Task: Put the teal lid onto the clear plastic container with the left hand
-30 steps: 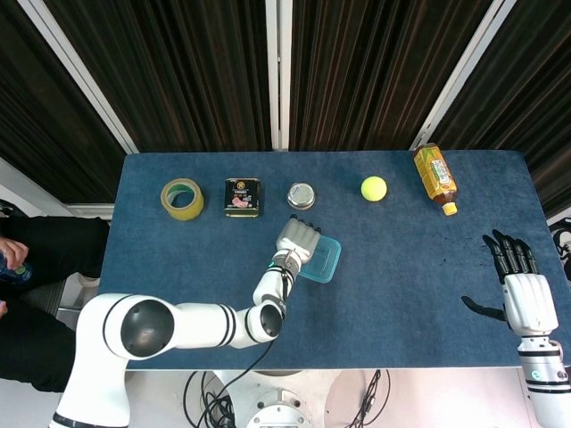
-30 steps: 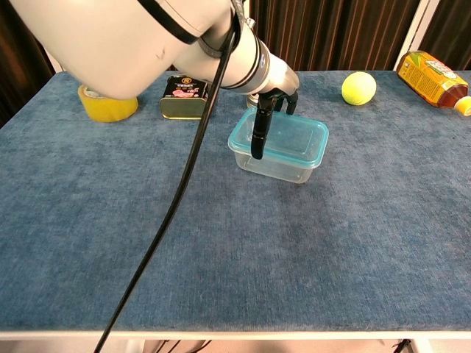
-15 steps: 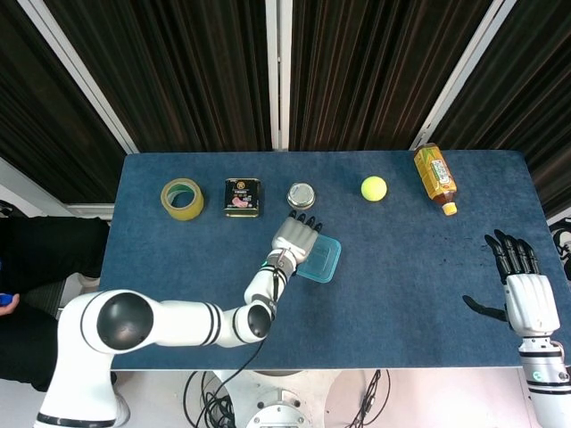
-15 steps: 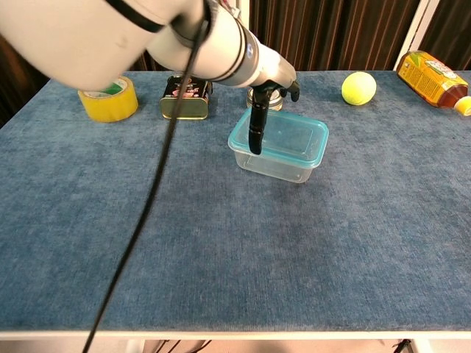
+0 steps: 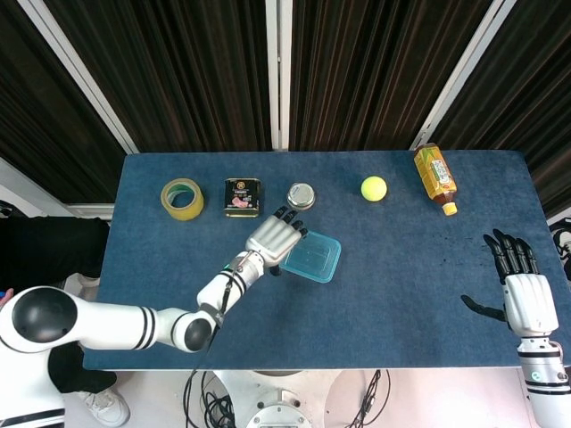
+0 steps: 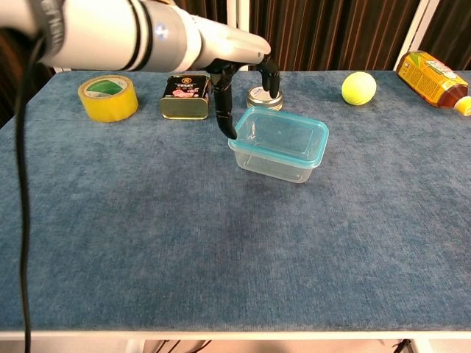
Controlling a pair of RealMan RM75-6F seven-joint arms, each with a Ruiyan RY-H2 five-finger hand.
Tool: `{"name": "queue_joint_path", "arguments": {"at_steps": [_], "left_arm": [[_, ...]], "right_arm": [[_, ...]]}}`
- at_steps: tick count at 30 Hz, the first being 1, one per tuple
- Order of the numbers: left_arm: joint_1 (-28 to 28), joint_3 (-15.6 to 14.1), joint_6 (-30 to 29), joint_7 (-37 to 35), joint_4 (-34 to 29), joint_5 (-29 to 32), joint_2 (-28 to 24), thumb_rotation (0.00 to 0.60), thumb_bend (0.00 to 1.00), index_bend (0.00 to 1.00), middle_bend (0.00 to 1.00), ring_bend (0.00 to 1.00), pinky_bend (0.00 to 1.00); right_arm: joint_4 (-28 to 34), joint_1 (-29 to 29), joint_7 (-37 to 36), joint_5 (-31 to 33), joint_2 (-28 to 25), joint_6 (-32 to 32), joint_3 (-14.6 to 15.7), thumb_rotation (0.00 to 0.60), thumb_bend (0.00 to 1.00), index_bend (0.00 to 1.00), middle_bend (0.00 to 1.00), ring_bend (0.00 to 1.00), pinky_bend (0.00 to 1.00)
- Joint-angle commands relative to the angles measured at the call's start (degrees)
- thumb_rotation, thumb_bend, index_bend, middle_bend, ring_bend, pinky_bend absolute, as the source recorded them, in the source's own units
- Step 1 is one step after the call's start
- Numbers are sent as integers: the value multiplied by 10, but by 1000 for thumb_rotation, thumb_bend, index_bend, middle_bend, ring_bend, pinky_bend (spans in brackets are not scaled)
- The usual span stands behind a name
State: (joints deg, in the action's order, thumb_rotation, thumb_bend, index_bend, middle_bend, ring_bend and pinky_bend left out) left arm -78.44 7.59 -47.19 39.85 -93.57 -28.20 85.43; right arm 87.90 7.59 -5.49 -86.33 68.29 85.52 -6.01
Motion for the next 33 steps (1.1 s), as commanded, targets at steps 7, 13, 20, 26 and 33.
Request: {"name": "queue_joint_path", "arguments": {"at_steps": [7, 13, 20, 26, 33], "left_arm": [[120, -58, -9, -121, 8, -225, 3, 600, 59, 278, 187, 0, 20], [130, -68, -8, -109, 22, -234, 15, 600, 60, 280, 188, 0, 20], [138, -63, -13, -102, 28, -237, 24, 600, 57, 280, 187, 0, 20], [136, -57, -14, -82, 27, -238, 35, 600, 53, 280, 187, 0, 20], [126, -56, -12, -43, 38, -213, 56, 600, 53, 280, 188, 0, 20]], "right_arm": [[2, 0, 4, 3, 1, 1, -3, 600, 26, 0, 0, 0, 0], [3, 3, 8, 2, 3, -2, -3, 600, 26, 0, 0, 0, 0], [6, 4, 12, 2, 3, -3, -3, 600, 26, 0, 0, 0, 0], [7, 3, 12, 3, 4, -2, -2, 600, 26, 0, 0, 0, 0], [3, 0, 8, 3, 5, 1, -1, 600, 26, 0, 0, 0, 0]]}}
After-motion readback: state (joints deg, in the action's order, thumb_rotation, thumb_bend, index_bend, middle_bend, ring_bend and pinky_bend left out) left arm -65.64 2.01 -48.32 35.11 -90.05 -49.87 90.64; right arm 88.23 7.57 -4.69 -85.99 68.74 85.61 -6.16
